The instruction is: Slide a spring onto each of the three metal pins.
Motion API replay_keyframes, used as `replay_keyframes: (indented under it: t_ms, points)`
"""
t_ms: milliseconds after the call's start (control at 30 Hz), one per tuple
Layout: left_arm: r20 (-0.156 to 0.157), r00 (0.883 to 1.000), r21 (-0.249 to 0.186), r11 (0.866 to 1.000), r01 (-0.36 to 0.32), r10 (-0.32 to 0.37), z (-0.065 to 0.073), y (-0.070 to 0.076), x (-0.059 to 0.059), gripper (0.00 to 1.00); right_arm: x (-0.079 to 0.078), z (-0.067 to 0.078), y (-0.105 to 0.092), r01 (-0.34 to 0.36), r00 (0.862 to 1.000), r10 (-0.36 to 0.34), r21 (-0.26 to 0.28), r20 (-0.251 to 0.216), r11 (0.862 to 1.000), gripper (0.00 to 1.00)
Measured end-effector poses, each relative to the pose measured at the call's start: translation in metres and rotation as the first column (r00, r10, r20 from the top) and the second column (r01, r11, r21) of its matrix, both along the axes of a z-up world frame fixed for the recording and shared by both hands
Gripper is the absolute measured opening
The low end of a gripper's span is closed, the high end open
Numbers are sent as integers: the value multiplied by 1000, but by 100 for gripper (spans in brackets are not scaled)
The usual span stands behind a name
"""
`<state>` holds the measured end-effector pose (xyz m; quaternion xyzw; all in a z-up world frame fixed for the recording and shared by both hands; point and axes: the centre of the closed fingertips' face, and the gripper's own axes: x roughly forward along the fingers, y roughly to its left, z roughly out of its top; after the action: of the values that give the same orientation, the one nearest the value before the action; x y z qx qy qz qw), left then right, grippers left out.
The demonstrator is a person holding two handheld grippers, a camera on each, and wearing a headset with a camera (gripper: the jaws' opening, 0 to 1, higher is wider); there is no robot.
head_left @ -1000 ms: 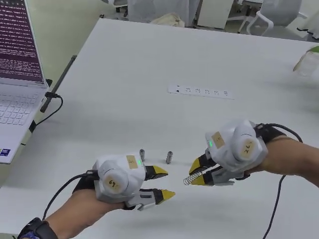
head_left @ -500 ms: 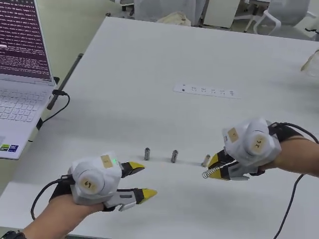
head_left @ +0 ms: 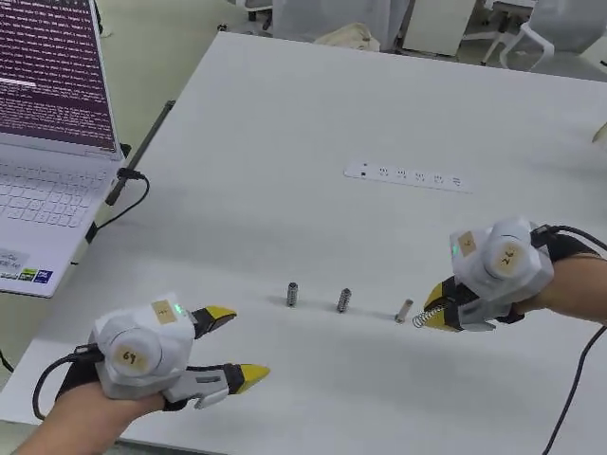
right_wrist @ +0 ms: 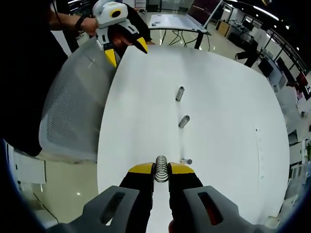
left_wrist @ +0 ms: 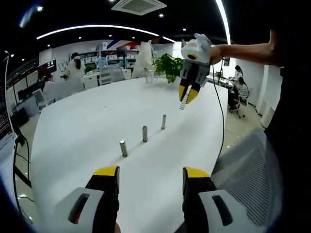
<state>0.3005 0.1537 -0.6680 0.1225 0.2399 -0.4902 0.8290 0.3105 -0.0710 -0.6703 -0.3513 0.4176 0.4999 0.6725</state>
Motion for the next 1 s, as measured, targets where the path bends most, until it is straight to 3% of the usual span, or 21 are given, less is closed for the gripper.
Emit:
replay_keyframes:
  t_ms: [400,1000]
  points:
    - [-2,999,-6,999,-54,54,3,16,1,55,17,-8,-6,24,1000,-24,-25,-8,999,8]
    - [-7,995,-7,995,-99,99,5,33,-1,56,41,-23,-10,14,1000,-16,-73,-20,997,8]
